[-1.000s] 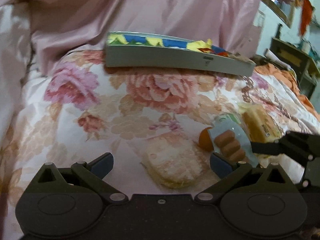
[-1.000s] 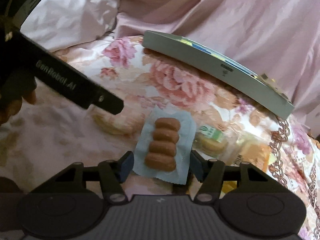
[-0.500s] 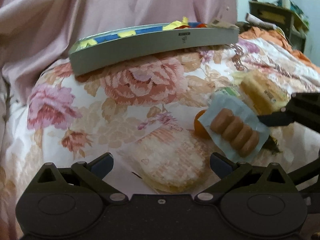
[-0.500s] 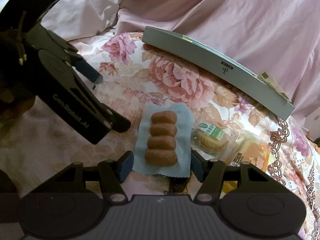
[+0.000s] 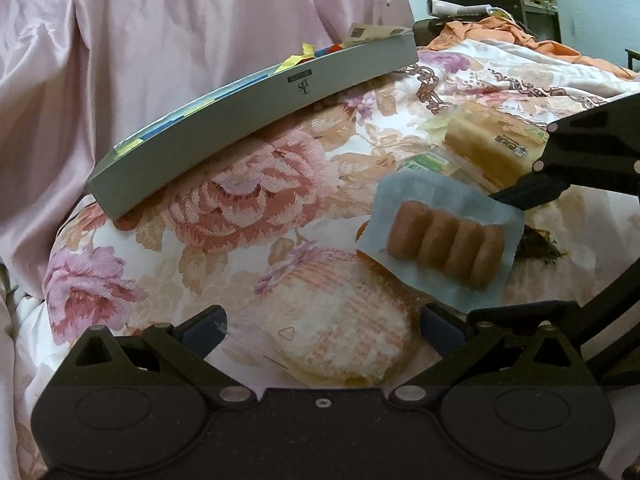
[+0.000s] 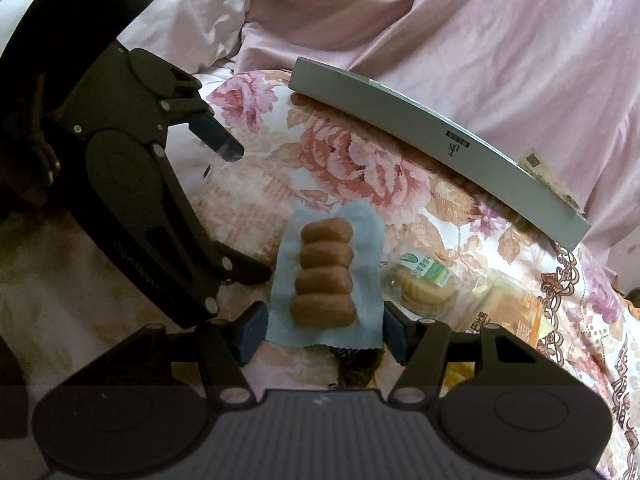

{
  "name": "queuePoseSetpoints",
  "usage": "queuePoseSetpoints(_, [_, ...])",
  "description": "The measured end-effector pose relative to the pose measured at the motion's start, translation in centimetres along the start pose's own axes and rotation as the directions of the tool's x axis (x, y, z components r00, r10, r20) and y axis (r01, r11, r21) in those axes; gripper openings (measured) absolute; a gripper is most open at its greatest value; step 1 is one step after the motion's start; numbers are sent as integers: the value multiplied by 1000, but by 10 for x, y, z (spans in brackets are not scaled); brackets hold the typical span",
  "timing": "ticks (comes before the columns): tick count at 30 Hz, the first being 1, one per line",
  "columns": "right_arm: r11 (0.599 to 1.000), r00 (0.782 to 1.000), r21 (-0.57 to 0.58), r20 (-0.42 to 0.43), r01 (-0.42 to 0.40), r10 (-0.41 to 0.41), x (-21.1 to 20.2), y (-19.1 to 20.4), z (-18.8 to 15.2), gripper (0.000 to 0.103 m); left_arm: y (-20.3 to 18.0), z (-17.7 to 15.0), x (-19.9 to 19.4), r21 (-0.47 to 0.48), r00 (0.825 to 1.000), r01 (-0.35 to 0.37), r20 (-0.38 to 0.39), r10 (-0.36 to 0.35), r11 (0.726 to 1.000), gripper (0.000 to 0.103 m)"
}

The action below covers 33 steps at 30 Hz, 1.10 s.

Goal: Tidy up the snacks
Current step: 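Grasp the sausage pack with the right tool while the left tool approaches the rice cracker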

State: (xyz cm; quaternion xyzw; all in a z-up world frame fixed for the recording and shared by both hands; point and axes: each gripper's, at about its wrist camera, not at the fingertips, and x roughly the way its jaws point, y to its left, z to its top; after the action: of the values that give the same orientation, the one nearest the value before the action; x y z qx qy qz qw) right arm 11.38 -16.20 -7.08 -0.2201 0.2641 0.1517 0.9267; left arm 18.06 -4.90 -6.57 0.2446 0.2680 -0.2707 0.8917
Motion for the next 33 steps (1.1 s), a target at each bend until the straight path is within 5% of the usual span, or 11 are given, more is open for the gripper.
queuePoseSetpoints(11, [1000,1000,-5,8,1,-1,-2,0,-1,64,1,0,-2,0,998,64,3,-64,998,90])
queuePoseSetpoints(21, [1000,1000,-6,7,0,0,-2,0,-1,62,10,-2,-8,-150,994,100,-30,-106,984,78])
queuePoseSetpoints(28, [1000,1000,-2,9,-4,4,-4,0,-1,60,22,-8,-18,-434,991,47,-94,-97,900,75])
queuePoseSetpoints(33, [1000,1000,-16,6,-2,2,-7,3,0,57,15,-10,-34,-505,986,-24,-155,-64,863,75])
